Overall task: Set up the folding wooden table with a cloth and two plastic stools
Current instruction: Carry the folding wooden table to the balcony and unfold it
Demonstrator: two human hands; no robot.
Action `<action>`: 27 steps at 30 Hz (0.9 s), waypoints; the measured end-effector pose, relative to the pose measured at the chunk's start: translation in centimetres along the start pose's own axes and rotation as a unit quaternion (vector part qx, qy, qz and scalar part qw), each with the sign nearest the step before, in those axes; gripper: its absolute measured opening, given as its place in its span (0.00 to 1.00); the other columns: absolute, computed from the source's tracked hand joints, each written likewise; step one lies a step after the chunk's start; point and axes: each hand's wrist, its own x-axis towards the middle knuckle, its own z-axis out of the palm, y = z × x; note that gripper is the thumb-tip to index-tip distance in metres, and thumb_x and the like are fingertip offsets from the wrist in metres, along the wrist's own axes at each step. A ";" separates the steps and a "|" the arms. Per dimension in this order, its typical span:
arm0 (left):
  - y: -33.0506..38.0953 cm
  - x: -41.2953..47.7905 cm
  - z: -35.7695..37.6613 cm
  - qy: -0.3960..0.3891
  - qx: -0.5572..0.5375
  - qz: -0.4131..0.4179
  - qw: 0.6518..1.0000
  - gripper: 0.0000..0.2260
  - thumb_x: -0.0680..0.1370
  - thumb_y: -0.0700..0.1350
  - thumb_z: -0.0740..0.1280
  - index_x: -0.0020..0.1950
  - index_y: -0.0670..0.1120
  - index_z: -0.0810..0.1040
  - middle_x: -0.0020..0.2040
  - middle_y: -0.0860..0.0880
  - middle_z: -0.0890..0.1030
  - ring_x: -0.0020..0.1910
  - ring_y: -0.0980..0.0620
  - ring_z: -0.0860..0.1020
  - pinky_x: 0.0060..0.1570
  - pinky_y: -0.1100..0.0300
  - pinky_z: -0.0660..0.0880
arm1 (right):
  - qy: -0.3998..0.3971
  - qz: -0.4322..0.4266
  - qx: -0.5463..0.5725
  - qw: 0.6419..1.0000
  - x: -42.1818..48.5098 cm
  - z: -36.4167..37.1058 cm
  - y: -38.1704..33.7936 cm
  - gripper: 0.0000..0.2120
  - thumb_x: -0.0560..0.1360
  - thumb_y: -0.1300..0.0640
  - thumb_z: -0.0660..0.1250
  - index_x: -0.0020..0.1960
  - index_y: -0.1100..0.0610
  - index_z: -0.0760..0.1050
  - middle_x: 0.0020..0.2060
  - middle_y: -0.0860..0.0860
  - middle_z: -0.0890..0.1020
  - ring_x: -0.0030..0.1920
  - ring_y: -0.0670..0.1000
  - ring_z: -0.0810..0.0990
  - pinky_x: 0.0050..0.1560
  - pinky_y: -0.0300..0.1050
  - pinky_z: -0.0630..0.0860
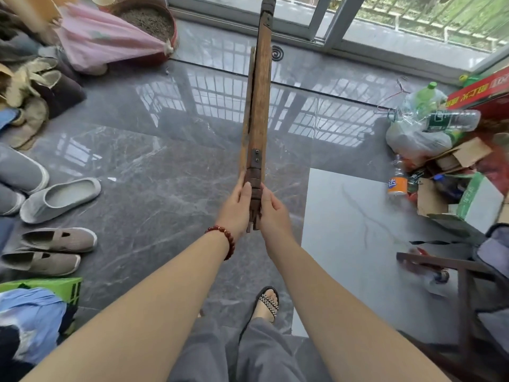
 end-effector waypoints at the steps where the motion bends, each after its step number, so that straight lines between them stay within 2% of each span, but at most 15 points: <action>1: -0.5 -0.4 0.0 -0.005 0.006 0.002 1.000 0.19 0.83 0.53 0.48 0.75 0.60 0.58 0.68 0.52 0.71 0.58 0.58 0.71 0.53 0.67 0.68 | 0.000 -0.004 0.002 1.000 -0.1 -0.1 0.4 0.16 0.82 0.47 0.54 0.64 0.44 0.75 0.56 0.48 0.82 0.55 0.48 0.80 0.56 0.50 0.78; 5: -2.8 -0.6 -0.5 -0.030 0.021 0.034 0.999 0.19 0.84 0.51 0.48 0.75 0.61 0.57 0.71 0.56 0.67 0.69 0.58 0.65 0.60 0.68 0.60 | 0.005 -0.001 0.002 1.000 -0.3 -0.2 1.5 0.17 0.81 0.44 0.53 0.64 0.42 0.74 0.59 0.47 0.81 0.59 0.47 0.78 0.62 0.49 0.75; 8: -4.4 0.1 -1.3 -0.068 0.023 0.045 0.996 0.22 0.83 0.45 0.53 0.74 0.64 0.56 0.71 0.58 0.67 0.66 0.62 0.67 0.64 0.65 0.63 | 0.018 0.009 0.034 0.999 -0.2 0.0 2.0 0.18 0.80 0.43 0.55 0.61 0.48 0.78 0.55 0.49 0.82 0.56 0.47 0.79 0.59 0.44 0.74; 9: -4.7 0.3 -1.6 -0.085 0.035 0.056 0.994 0.25 0.82 0.42 0.54 0.74 0.64 0.55 0.69 0.59 0.69 0.62 0.66 0.70 0.63 0.66 0.67 | 0.021 0.008 0.047 0.999 -0.1 0.1 2.3 0.17 0.80 0.43 0.55 0.58 0.48 0.79 0.52 0.49 0.83 0.52 0.45 0.79 0.55 0.42 0.74; 10: -5.2 0.6 -1.9 -0.094 0.053 0.070 0.992 0.27 0.82 0.39 0.55 0.75 0.62 0.54 0.65 0.60 0.72 0.56 0.73 0.72 0.57 0.70 0.70 | 0.030 0.004 0.056 0.998 0.2 0.3 2.9 0.17 0.80 0.43 0.57 0.56 0.49 0.80 0.50 0.49 0.83 0.48 0.44 0.79 0.51 0.40 0.74; 12: -6.0 1.0 -2.4 -0.110 0.089 0.096 0.985 0.29 0.81 0.36 0.57 0.75 0.60 0.52 0.55 0.68 0.69 0.44 0.83 0.69 0.43 0.81 0.69 | 0.060 -0.015 0.061 0.996 0.7 0.7 4.3 0.16 0.79 0.44 0.59 0.58 0.50 0.80 0.50 0.50 0.83 0.43 0.43 0.77 0.47 0.41 0.74; 13: -6.3 1.2 -2.6 -0.110 0.104 0.117 0.982 0.31 0.80 0.34 0.58 0.74 0.61 0.52 0.54 0.71 0.65 0.43 0.86 0.66 0.41 0.84 0.67 | 0.076 -0.030 0.055 0.995 0.9 0.9 5.2 0.15 0.79 0.46 0.59 0.59 0.50 0.80 0.52 0.50 0.83 0.44 0.44 0.78 0.48 0.43 0.75; 15: -7.2 1.7 -2.9 -0.105 0.135 0.153 0.973 0.33 0.79 0.31 0.58 0.70 0.63 0.51 0.56 0.73 0.60 0.47 0.89 0.60 0.46 0.88 0.61 | 0.100 -0.055 0.033 0.993 1.6 1.3 6.8 0.14 0.80 0.49 0.58 0.60 0.49 0.79 0.55 0.49 0.83 0.51 0.45 0.80 0.56 0.46 0.77; 17: -8.7 2.2 -2.9 -0.093 0.165 0.170 0.967 0.33 0.77 0.29 0.57 0.71 0.61 0.54 0.60 0.71 0.61 0.54 0.86 0.59 0.49 0.89 0.56 | 0.102 -0.076 0.015 0.992 2.0 1.4 8.3 0.15 0.81 0.51 0.57 0.62 0.50 0.77 0.56 0.48 0.82 0.57 0.45 0.79 0.60 0.47 0.76; 19: -10.5 2.5 -2.6 -0.074 0.193 0.178 0.962 0.34 0.75 0.27 0.56 0.75 0.54 0.55 0.67 0.63 0.62 0.64 0.72 0.60 0.52 0.88 0.55 | 0.094 -0.093 0.005 0.991 2.2 1.2 9.5 0.15 0.81 0.55 0.56 0.64 0.51 0.75 0.58 0.48 0.81 0.59 0.44 0.78 0.61 0.44 0.75; 20: -11.5 2.8 -2.4 -0.069 0.201 0.182 0.960 0.35 0.75 0.27 0.56 0.75 0.55 0.56 0.69 0.60 0.62 0.66 0.67 0.61 0.53 0.87 0.56 | 0.092 -0.099 -0.001 0.991 2.3 1.0 10.0 0.15 0.81 0.56 0.56 0.65 0.52 0.75 0.58 0.47 0.80 0.58 0.43 0.78 0.61 0.41 0.75; 21: -12.3 2.8 -2.2 -0.065 0.203 0.180 0.960 0.35 0.74 0.27 0.56 0.74 0.58 0.56 0.68 0.60 0.63 0.66 0.64 0.63 0.51 0.87 0.57 | 0.089 -0.107 -0.007 0.990 2.4 0.8 10.5 0.16 0.81 0.58 0.56 0.65 0.52 0.75 0.58 0.46 0.80 0.57 0.42 0.77 0.59 0.37 0.75; 24: -14.0 3.0 -1.4 -0.040 0.193 0.167 0.966 0.33 0.78 0.31 0.57 0.65 0.69 0.55 0.61 0.62 0.66 0.58 0.64 0.66 0.47 0.82 0.63 | 0.077 -0.120 -0.031 0.989 2.4 0.1 11.9 0.17 0.80 0.61 0.57 0.66 0.51 0.74 0.56 0.44 0.80 0.53 0.36 0.76 0.52 0.24 0.72; 25: -14.4 3.0 -1.2 -0.026 0.185 0.160 0.969 0.32 0.78 0.33 0.59 0.67 0.68 0.55 0.61 0.63 0.65 0.59 0.64 0.66 0.51 0.78 0.65 | 0.076 -0.118 -0.031 0.990 2.3 -0.2 12.3 0.17 0.80 0.62 0.58 0.66 0.50 0.74 0.57 0.44 0.80 0.54 0.37 0.76 0.51 0.24 0.72; 27: -15.3 3.2 -1.1 0.004 0.173 0.140 0.975 0.30 0.78 0.37 0.62 0.74 0.59 0.56 0.68 0.60 0.64 0.66 0.60 0.65 0.65 0.63 0.66 | 0.091 -0.116 -0.025 0.989 2.2 -0.8 13.1 0.17 0.79 0.61 0.60 0.65 0.49 0.74 0.57 0.45 0.80 0.56 0.37 0.76 0.50 0.27 0.74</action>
